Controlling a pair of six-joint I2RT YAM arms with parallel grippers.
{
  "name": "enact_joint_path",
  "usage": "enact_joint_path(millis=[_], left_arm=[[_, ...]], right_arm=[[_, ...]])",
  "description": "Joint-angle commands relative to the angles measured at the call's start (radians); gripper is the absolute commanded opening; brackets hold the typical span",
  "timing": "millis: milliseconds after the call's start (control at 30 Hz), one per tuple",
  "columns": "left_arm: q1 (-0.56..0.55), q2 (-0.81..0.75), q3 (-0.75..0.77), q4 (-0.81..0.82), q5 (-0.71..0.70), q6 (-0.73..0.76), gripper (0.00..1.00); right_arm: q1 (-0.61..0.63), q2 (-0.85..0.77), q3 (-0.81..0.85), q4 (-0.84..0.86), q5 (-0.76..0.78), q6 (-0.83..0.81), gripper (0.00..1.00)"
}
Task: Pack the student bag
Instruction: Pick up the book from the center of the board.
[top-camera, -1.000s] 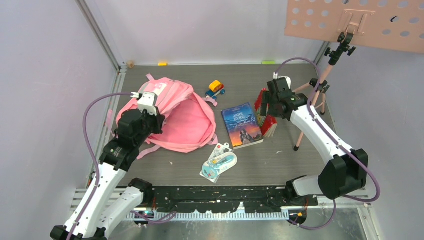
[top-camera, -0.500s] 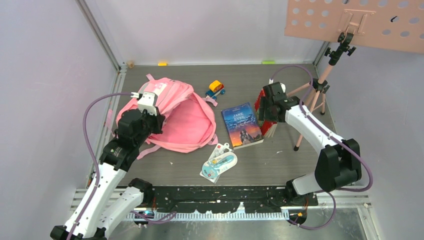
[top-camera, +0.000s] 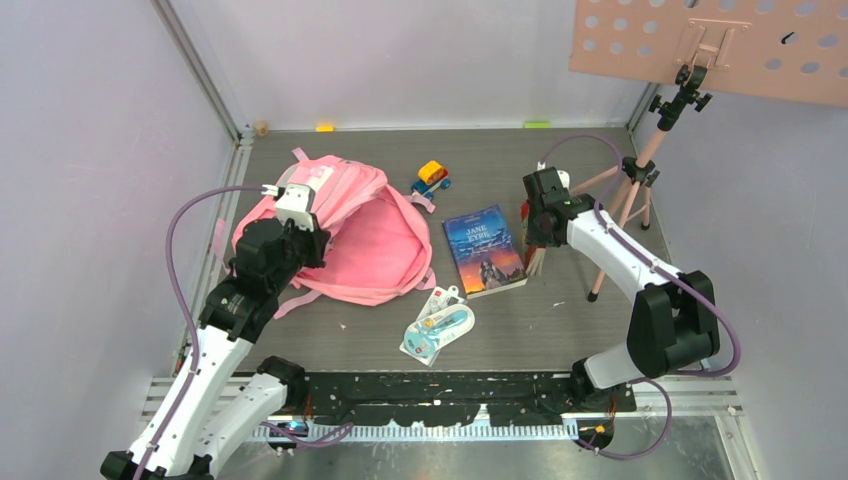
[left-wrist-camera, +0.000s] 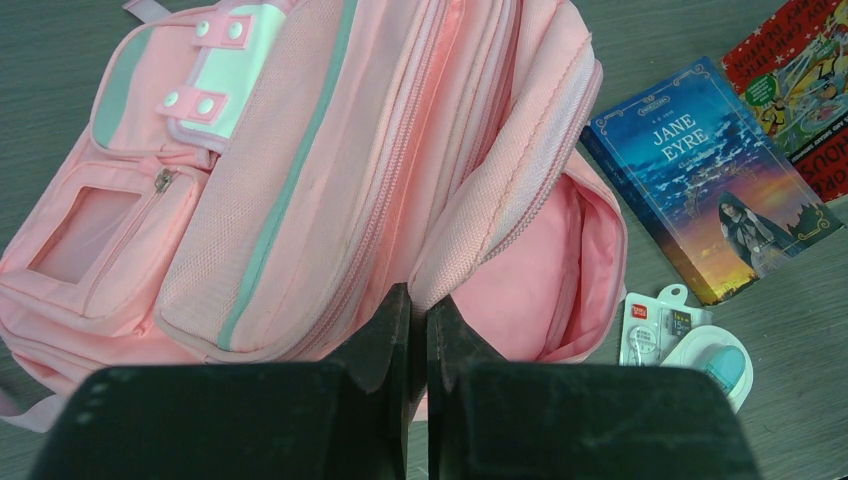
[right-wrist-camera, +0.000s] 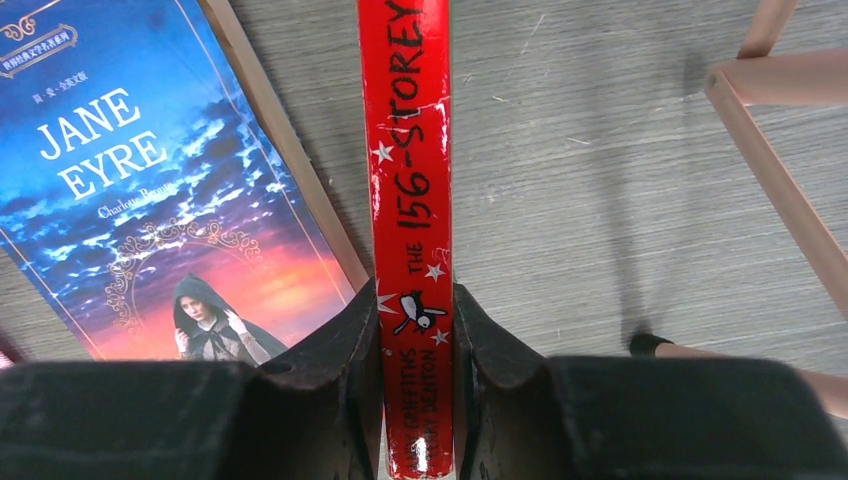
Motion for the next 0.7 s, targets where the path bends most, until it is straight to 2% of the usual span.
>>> enact_joint_path(millis=[0, 100, 233, 400, 567, 667], left_arm=[[0.0, -0.016, 0.024, 0.104, -0.006, -0.006, 0.0], [0.0, -0.019, 0.024, 0.104, -0.009, -0.006, 0.0], [0.0, -0.02, 0.024, 0.104, -0.011, -0.006, 0.0], [0.0, -0.024, 0.024, 0.106, -0.009, -0.006, 0.0], [0.0, -0.021, 0.025, 0.106, 0.0, -0.008, 0.0], [0.0, -0.024, 0.024, 0.107, 0.0, -0.009, 0.0]], right_arm=[[0.0, -0.102, 0.053, -0.004, 0.088, -0.001, 0.01], [0.01, -0.166, 0.099, -0.008, 0.064, -0.007, 0.01], [0.035, -0.228, 0.159, -0.024, -0.044, -0.003, 0.0], [0.094, -0.275, 0.185, 0.041, -0.377, 0.05, 0.0], [0.278, -0.216, 0.274, 0.013, -0.396, 0.062, 0.0], [0.335, -0.17, 0.273, 0.05, -0.44, 0.097, 0.0]])
